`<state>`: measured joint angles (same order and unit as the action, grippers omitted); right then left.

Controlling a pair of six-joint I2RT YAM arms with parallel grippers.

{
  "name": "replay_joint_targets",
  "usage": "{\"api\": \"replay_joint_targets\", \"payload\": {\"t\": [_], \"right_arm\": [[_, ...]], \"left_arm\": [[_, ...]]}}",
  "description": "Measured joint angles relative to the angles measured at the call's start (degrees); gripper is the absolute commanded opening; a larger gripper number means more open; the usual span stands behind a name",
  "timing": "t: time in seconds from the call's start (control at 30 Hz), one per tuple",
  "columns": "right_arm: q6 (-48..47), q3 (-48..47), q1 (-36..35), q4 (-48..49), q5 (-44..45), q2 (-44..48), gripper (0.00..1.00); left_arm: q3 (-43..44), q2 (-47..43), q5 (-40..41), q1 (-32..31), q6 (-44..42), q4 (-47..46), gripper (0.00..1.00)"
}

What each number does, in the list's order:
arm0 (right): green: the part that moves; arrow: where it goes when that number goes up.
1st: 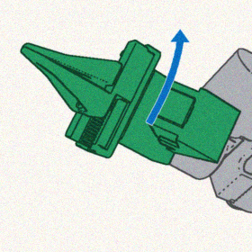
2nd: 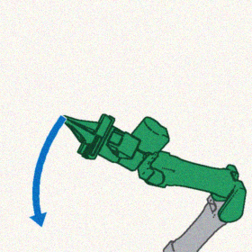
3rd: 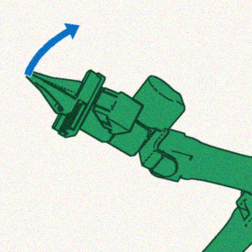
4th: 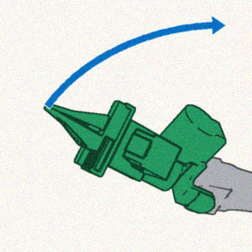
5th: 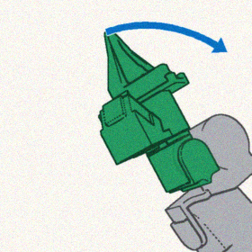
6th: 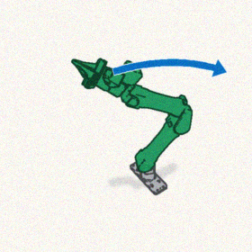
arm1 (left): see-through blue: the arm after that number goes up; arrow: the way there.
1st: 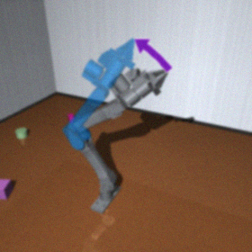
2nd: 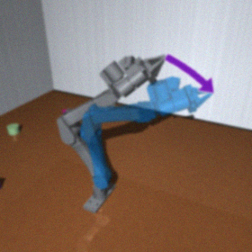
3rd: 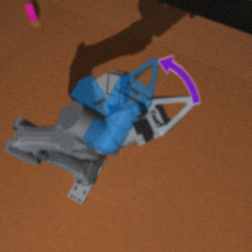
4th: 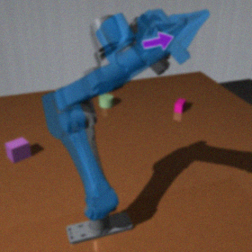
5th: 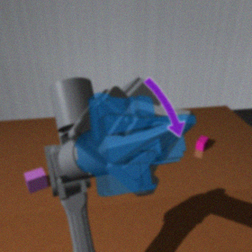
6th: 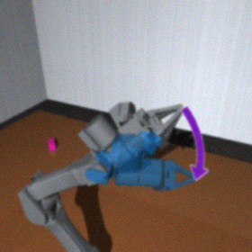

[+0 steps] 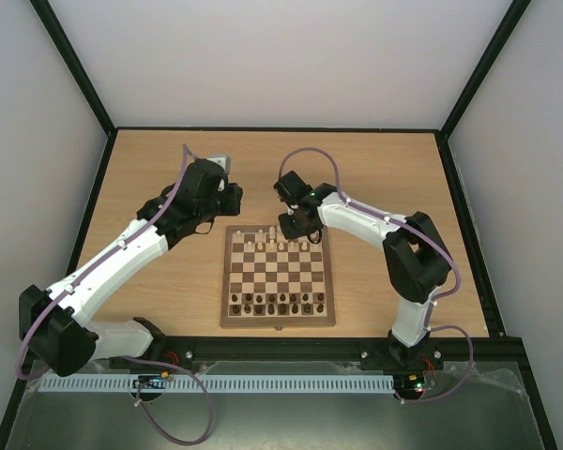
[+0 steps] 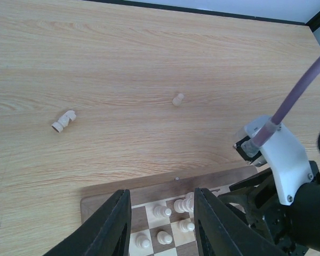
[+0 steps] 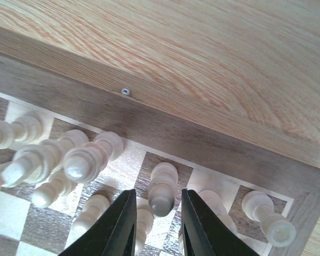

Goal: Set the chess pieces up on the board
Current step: Adjust the chess piece on the chessboard.

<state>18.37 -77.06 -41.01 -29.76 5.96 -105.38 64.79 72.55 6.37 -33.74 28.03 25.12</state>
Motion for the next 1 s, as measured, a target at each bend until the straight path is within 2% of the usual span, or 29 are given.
{"api": "replay_joint_targets", "payload": {"t": [0.33,0.57,0.7,1.0], "right_arm": [[0.02,-1.27,-0.24,0.02,-1.27,3.32,0.25],[0.00,-2.01,-1.07,0.02,-2.62,3.30,0.25],[0.00,-2.54,-1.40,0.07,-2.97,3.28,0.31],[-0.20,-4.22,-1.44,0.04,-2.91,1.09,0.30]], "left_arm": [[0.00,0.02,0.00,0.00,0.00,0.00,0.36],[0.00,0.61,0.00,0.00,0.00,-0.04,0.36],[0.00,0.63,0.00,0.00,0.00,-0.09,0.36],[0.00,0.94,-0.02,0.00,0.00,-0.11,0.36]]}}
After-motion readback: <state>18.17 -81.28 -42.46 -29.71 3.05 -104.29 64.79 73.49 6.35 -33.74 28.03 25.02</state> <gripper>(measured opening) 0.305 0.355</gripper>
